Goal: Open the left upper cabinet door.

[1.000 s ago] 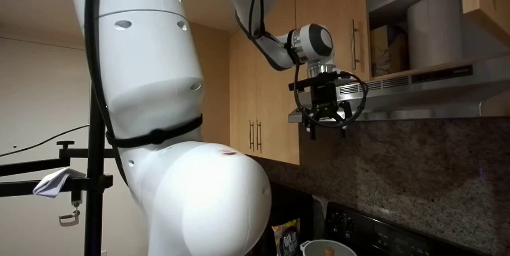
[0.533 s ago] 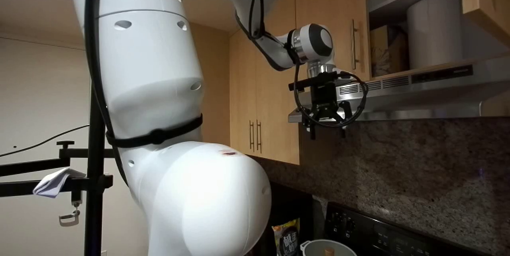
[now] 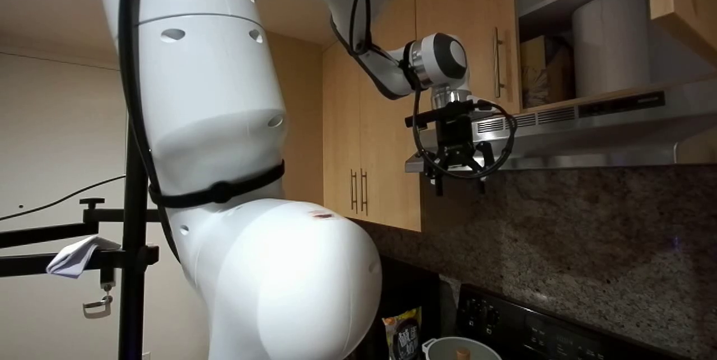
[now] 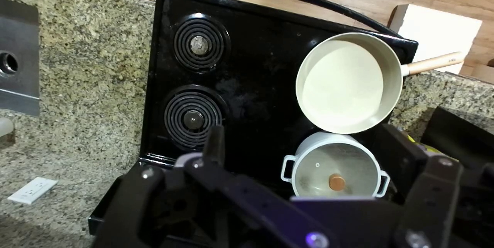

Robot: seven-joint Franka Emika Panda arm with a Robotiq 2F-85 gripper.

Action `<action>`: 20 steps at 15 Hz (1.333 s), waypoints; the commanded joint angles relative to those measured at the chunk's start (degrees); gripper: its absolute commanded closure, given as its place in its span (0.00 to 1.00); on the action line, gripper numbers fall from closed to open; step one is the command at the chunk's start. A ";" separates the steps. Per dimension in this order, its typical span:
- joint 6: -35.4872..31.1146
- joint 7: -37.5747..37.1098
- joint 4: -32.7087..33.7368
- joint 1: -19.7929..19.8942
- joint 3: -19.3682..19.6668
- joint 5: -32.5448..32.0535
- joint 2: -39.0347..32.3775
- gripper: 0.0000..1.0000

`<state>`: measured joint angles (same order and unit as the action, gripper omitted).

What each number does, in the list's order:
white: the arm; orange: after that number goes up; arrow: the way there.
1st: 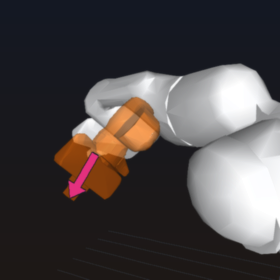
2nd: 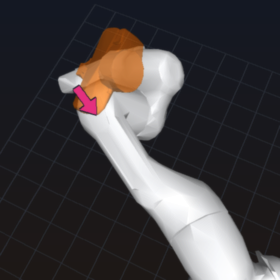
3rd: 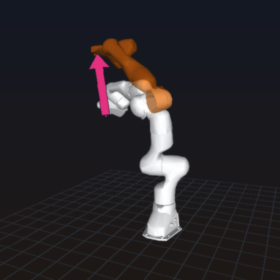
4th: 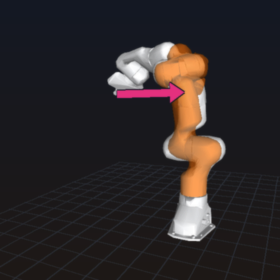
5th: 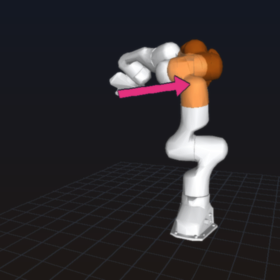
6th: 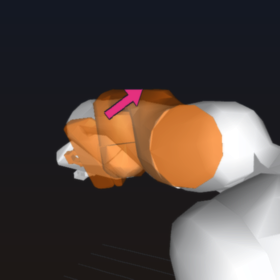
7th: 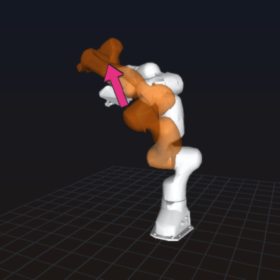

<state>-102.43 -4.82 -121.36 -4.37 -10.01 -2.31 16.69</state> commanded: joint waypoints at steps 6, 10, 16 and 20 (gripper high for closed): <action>1.69 1.62 1.24 -2.12 0.19 -3.31 4.04 0.00; -0.30 1.31 3.42 -2.02 0.16 -7.01 7.92 0.00; -1.63 2.08 8.64 -2.70 -1.21 -9.97 10.73 0.00; -12.47 -0.31 10.98 -3.09 -2.58 -9.61 10.71 0.00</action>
<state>-108.17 -4.23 -111.58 -7.10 -11.88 -11.00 27.50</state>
